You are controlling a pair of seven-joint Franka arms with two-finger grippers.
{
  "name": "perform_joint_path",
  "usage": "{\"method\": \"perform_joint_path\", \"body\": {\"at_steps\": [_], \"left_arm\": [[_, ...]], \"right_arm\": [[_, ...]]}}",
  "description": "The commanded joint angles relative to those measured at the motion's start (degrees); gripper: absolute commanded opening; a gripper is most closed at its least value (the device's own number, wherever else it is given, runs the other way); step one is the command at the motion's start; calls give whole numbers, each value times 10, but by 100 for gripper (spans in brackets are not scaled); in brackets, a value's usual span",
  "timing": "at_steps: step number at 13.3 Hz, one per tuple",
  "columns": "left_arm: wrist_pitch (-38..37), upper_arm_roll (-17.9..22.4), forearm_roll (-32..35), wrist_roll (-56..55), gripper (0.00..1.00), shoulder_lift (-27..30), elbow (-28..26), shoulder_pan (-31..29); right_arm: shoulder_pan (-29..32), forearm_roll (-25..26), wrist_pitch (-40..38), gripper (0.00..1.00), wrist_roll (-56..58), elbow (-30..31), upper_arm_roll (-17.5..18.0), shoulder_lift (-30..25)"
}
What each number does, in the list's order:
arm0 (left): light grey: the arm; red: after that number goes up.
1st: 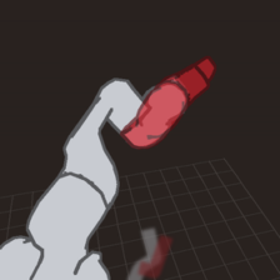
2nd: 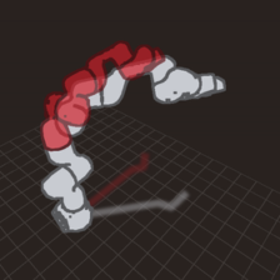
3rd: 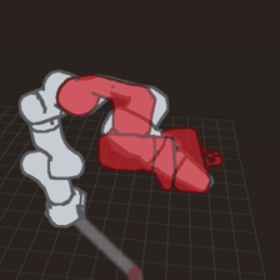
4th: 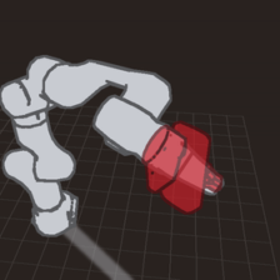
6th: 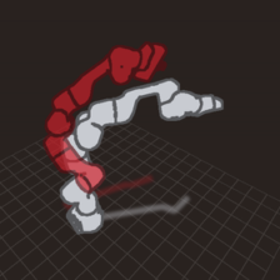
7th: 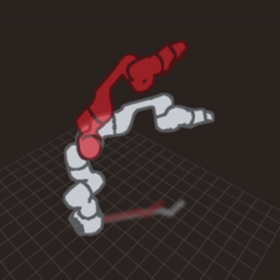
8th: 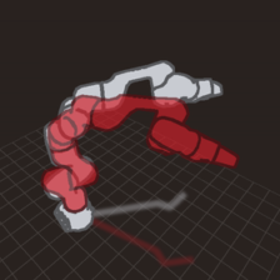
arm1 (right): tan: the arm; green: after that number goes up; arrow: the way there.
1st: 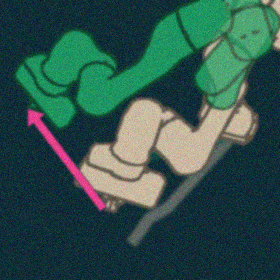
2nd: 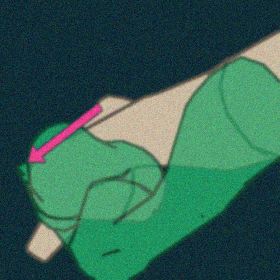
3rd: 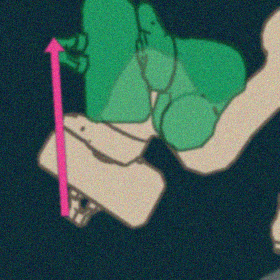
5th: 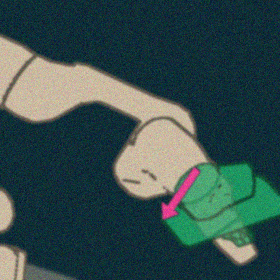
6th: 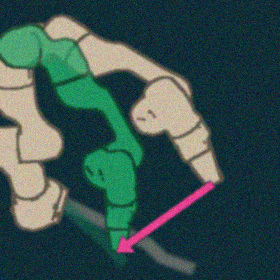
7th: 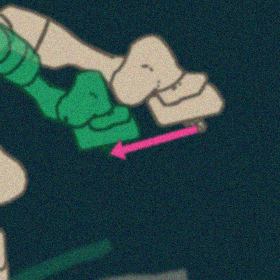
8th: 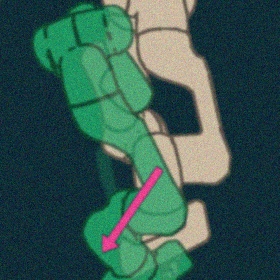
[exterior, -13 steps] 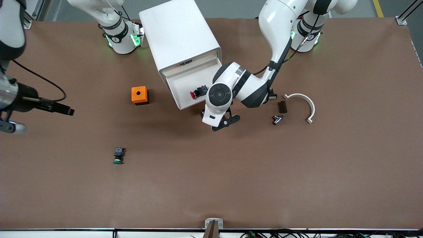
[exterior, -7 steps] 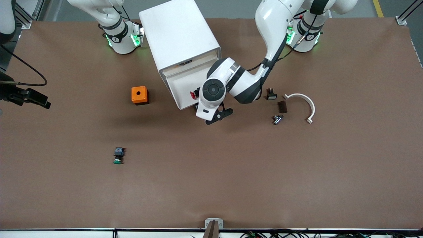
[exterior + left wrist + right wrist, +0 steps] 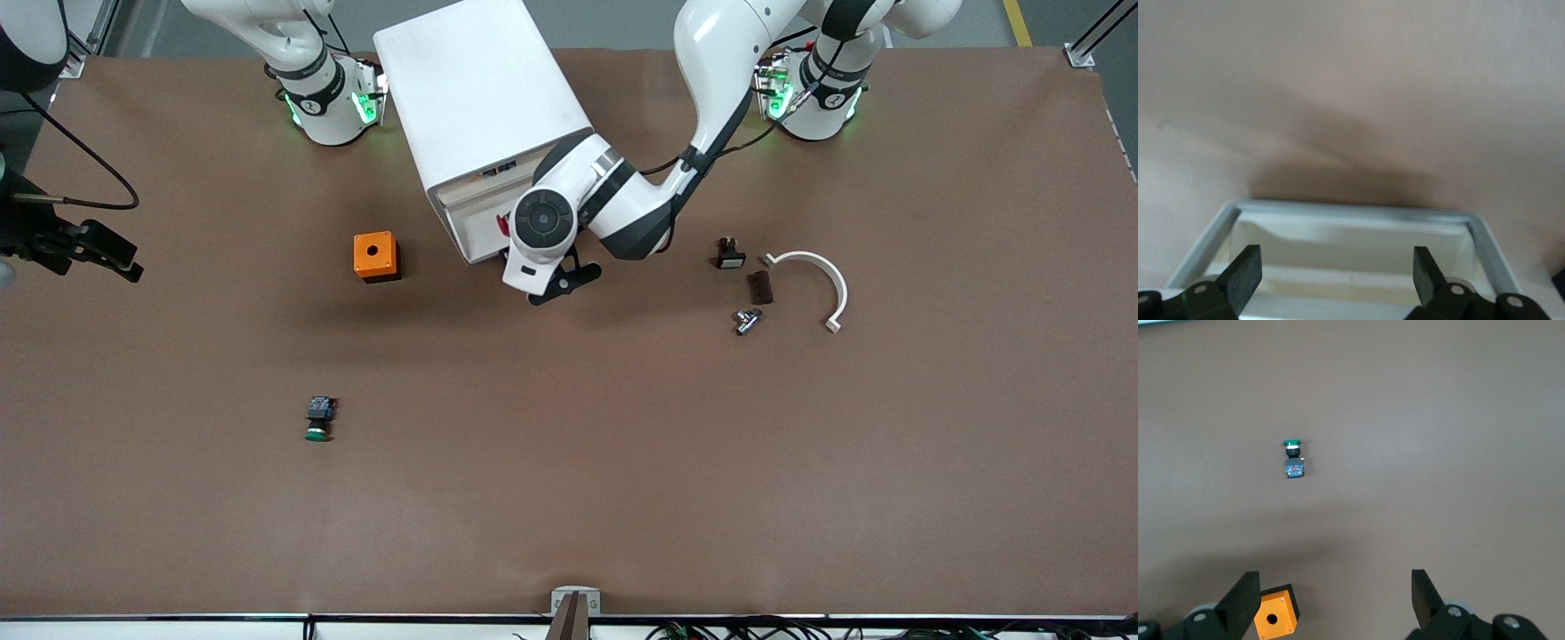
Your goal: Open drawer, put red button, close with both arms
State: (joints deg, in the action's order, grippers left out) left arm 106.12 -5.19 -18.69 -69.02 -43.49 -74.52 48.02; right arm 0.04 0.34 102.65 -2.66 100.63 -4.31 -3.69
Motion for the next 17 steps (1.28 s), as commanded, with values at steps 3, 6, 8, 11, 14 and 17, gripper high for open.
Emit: {"method": "perform_joint_path", "body": {"at_steps": [3,6,8,11,14,17], "left_arm": [[-8,-45,-6,-23,100,7,-18,2],[-8,-59,-6,-25,100,10,-27,2],[-9,-59,-6,-25,100,11,-27,-5],[-9,-55,-3,-20,100,30,-22,-68],[-7,-51,30,-2,100,36,-16,-141],[-7,-51,125,14,100,60,-14,-203]], "right_arm": [[3,9,-23,100,5,-69,4,24],[1,5,-73,100,-1,-93,4,21],[0,0,-101,100,-2,-125,4,24],[-2,0,-112,100,-3,-125,4,22],[1,1,-106,100,-2,-123,11,21],[0,1,-104,100,-1,-119,11,22]]}}
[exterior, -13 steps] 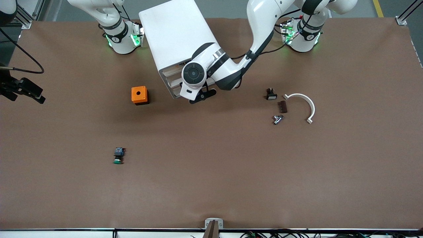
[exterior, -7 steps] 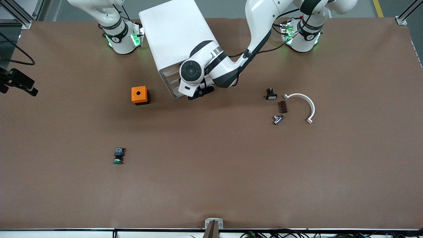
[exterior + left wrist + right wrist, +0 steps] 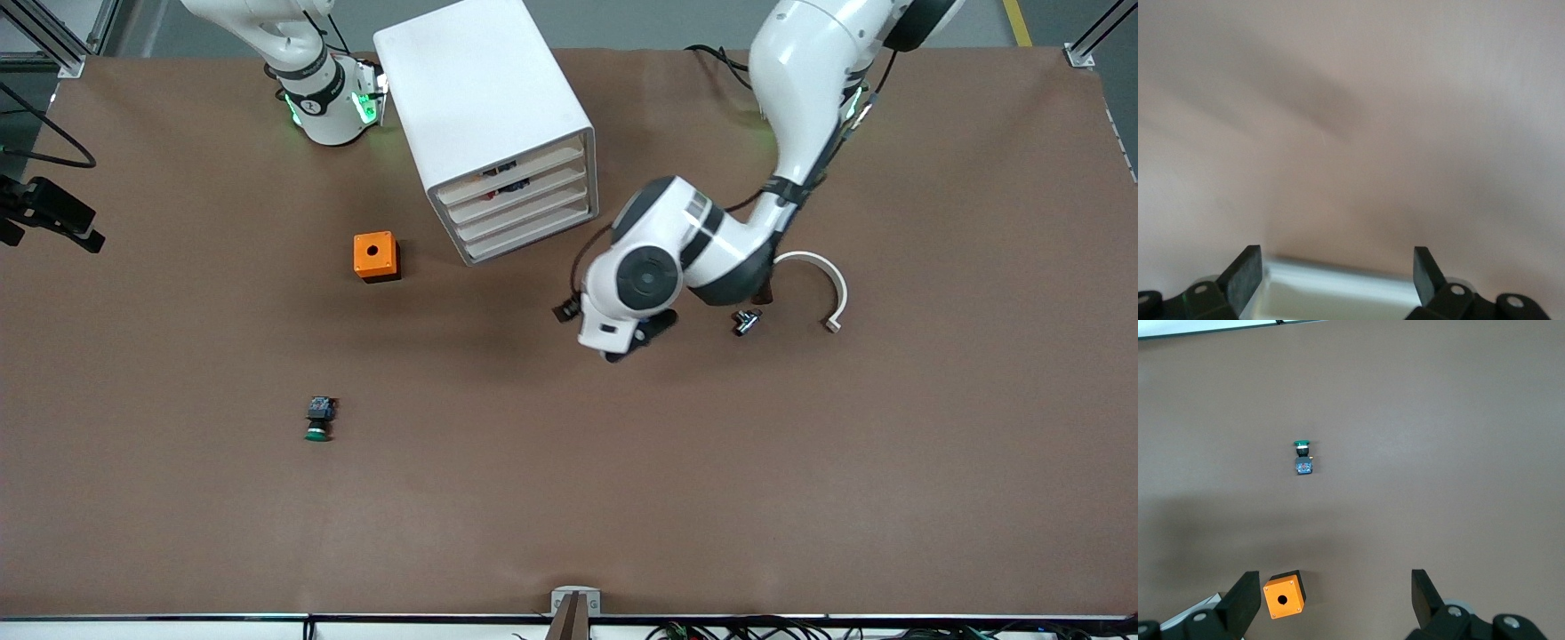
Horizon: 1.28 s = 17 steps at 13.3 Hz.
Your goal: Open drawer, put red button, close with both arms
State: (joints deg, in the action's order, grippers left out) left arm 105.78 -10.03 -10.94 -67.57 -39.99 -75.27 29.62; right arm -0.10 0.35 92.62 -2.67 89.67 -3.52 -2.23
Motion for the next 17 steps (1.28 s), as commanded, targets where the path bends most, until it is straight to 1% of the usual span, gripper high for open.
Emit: {"method": "perform_joint_path", "body": {"at_steps": [1,2,3,4,5,7,9,11,12,13,15,17], "left_arm": [[-4,-3,81,2,100,39,-7,-34],[-4,-3,111,2,100,53,-7,-53],[-4,-3,126,15,100,66,-7,-74],[-2,-10,124,37,100,71,-7,-96],[0,-11,124,58,100,73,-3,-104],[0,-3,130,84,100,88,0,-109],[-1,-10,130,101,100,111,-2,-135],[-7,-9,127,113,100,131,-4,-144],[-26,-9,127,130,100,134,-4,-151],[-65,-9,130,152,100,143,-4,-159],[-78,-9,130,193,100,151,-2,-177],[-87,-9,130,212,100,167,-2,-200]], "right_arm": [[1,1,-3,100,-1,-10,3,7],[1,1,-3,100,-1,-10,3,7],[1,1,-2,100,-1,-10,3,8],[2,1,5,100,-1,-6,3,9],[3,1,16,100,-1,1,3,9],[8,1,27,100,-1,9,3,11],[10,0,26,100,-1,9,4,11],[33,1,26,100,-1,9,28,11],[33,1,26,100,-1,10,30,10],[31,0,26,100,-1,10,29,9],[31,0,25,100,-1,11,29,7],[32,0,26,100,-1,11,29,8]]}}
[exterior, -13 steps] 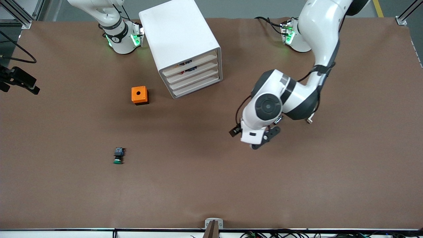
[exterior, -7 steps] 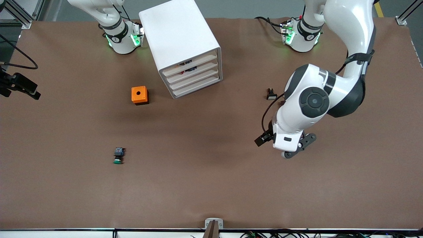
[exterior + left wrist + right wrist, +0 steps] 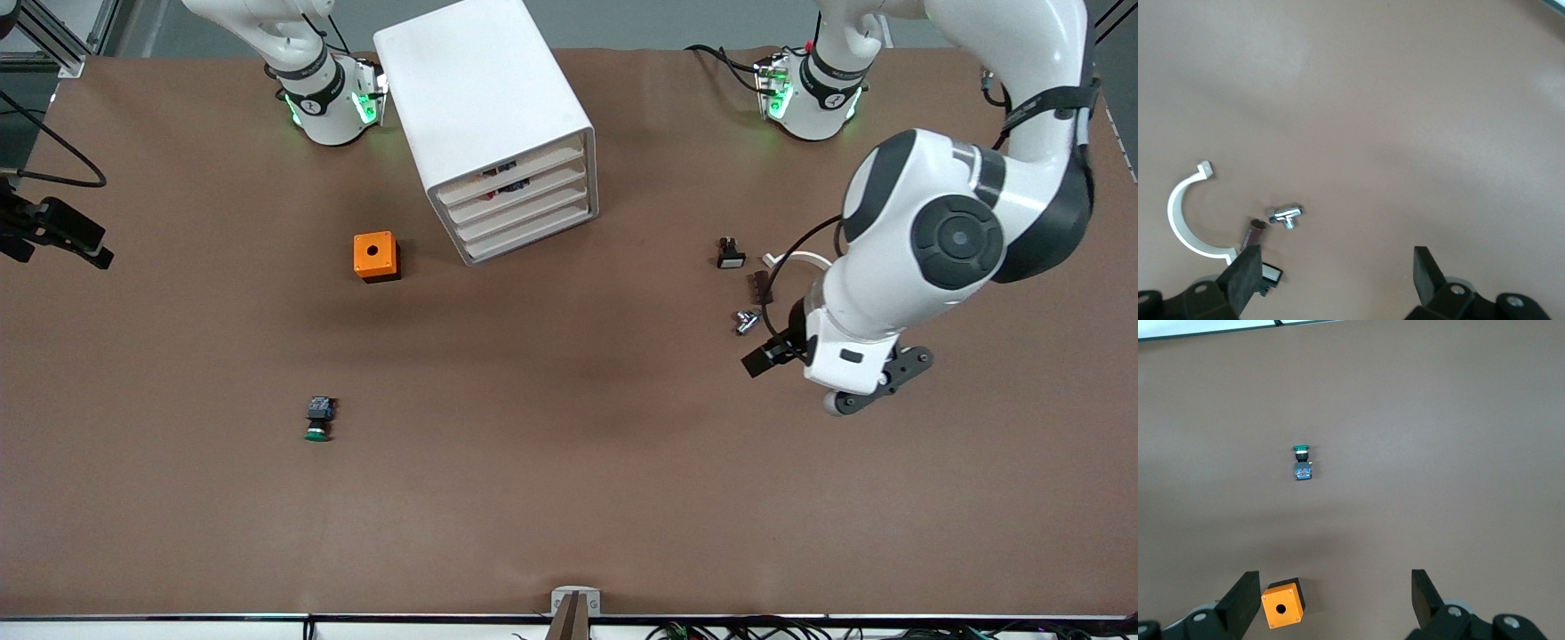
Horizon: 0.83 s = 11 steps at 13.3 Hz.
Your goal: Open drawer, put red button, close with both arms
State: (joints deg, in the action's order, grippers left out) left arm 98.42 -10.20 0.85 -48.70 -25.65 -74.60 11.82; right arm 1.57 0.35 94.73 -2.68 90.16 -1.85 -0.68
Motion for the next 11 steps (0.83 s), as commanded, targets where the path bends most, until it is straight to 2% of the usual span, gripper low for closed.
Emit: {"method": "perform_joint_path", "body": {"at_steps": [1,7,11], "left_arm": [[-19,-7,12,46,100,33,-10,-34],[-111,-5,6,233,100,110,-12,-122],[-154,-8,5,289,100,156,-17,-153]], "right_arm": [[15,0,5,100,-1,6,12,-7],[15,0,5,100,-1,11,12,-5],[16,0,5,100,-1,10,12,-5]]}}
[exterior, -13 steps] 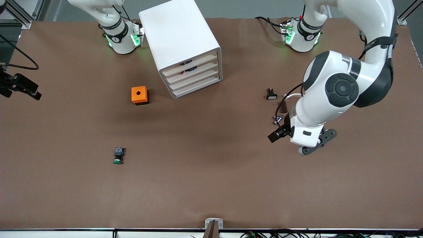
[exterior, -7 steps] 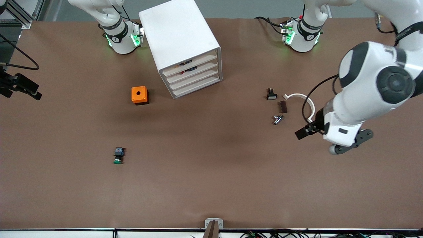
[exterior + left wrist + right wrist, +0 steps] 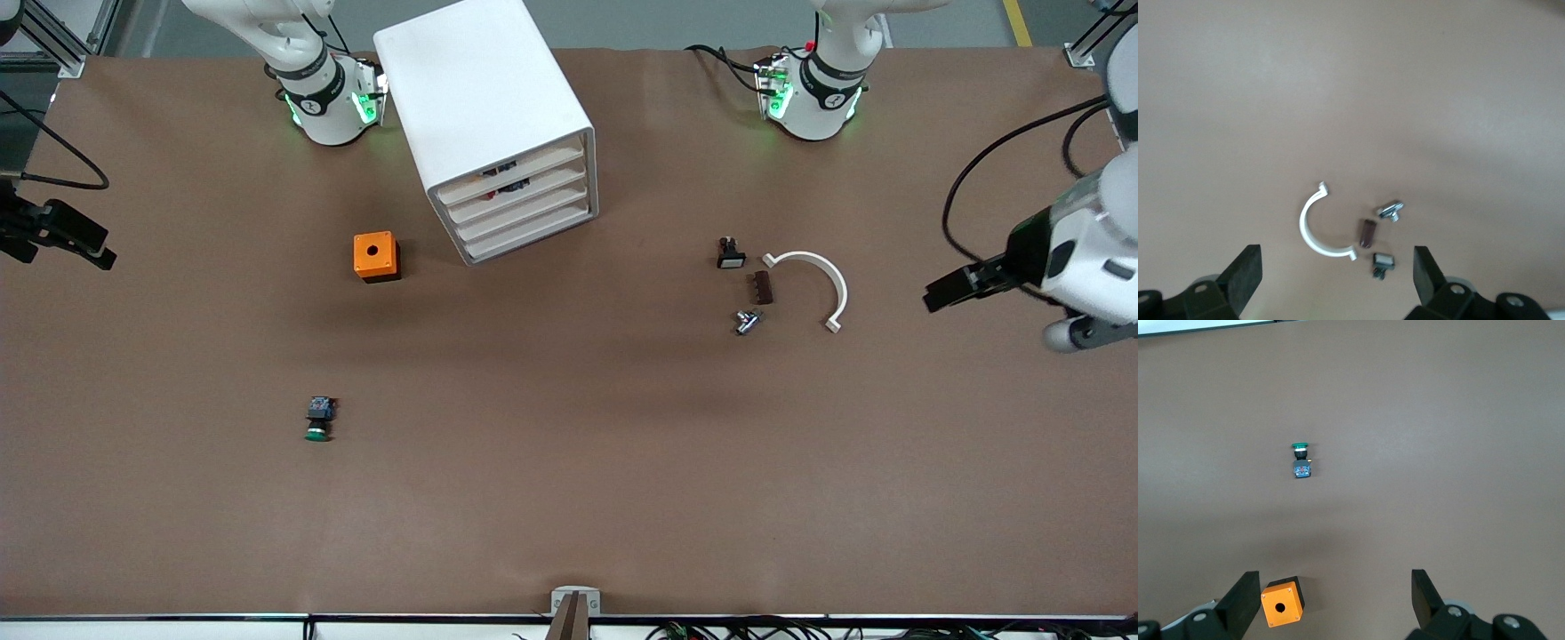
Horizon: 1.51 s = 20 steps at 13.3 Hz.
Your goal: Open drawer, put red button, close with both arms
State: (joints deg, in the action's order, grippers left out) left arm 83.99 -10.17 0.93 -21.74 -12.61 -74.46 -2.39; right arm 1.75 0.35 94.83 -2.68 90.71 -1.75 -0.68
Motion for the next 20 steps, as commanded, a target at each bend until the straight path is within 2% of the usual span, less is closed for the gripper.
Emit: {"method": "perform_joint_path", "body": {"at_steps": [1,3,6,8,12,13,20], "left_arm": [[-14,-7,4,33,100,28,-18,-18],[-18,-9,3,82,100,42,-18,-38],[-28,-9,3,89,100,54,-20,-36],[-23,-4,4,93,100,79,-54,-17],[34,-1,5,93,100,174,-189,2],[44,-1,6,93,100,178,-196,-1],[46,-1,13,93,100,136,-142,-8]], "right_arm": [[13,1,4,100,-1,4,11,-6],[14,0,4,100,-1,5,11,-6],[14,0,4,100,-1,5,11,-6],[14,0,4,100,-1,5,11,-6],[14,0,4,100,-1,5,11,-6],[14,0,4,100,-1,5,11,-6],[15,0,4,100,-1,4,11,-6]]}}
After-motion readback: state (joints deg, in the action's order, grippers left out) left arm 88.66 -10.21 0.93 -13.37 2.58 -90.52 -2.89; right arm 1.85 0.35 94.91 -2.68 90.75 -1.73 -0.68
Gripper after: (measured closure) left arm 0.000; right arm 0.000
